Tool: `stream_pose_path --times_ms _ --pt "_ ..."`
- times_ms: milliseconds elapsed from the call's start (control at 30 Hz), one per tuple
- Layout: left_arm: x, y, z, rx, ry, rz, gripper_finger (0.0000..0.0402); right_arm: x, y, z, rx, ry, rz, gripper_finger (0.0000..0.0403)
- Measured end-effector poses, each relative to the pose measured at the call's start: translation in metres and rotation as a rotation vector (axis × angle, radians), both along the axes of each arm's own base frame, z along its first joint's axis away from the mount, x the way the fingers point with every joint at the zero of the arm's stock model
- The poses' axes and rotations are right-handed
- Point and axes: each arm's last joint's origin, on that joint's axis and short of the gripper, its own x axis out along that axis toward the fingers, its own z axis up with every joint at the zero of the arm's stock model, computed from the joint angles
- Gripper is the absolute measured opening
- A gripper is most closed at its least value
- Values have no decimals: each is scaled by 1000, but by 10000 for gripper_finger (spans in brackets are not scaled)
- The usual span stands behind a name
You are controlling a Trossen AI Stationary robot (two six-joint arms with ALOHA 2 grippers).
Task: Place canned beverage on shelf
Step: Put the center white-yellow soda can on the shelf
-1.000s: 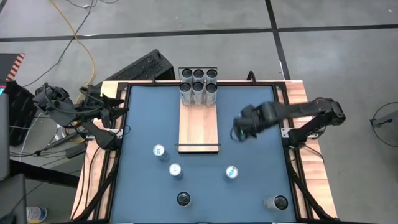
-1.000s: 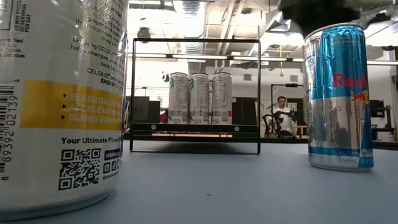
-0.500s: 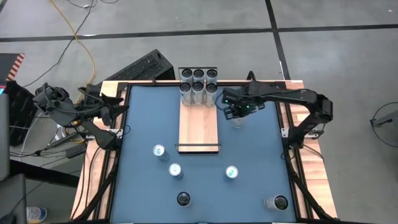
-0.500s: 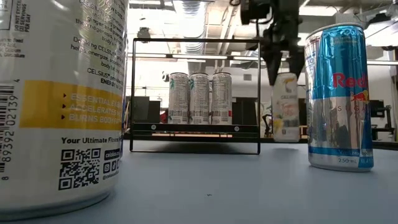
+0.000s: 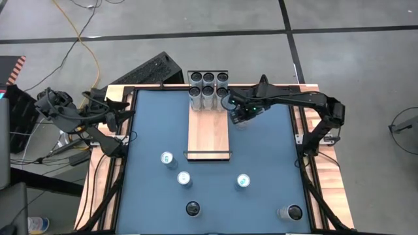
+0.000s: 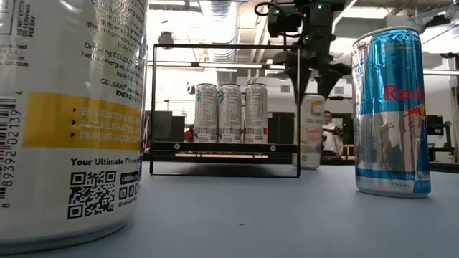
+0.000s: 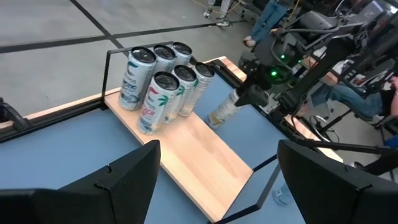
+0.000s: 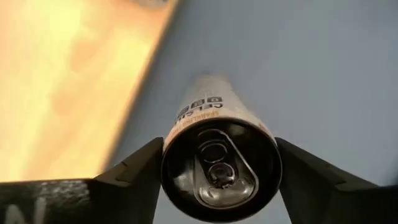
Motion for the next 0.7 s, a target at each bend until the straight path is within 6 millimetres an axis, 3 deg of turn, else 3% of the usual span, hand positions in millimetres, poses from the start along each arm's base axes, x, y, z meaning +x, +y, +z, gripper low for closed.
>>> stream_pose_path --times_ms 333,500,700 --pt "0 0 -1 10 7 6 309 1 1 9 -29 -56 140 326" --pt "-1 1 -2 2 12 5 309 -10 8 29 -67 -124 192 329" --pt "-1 1 -2 -6 9 5 309 -42 22 67 -162 -205 345 329"
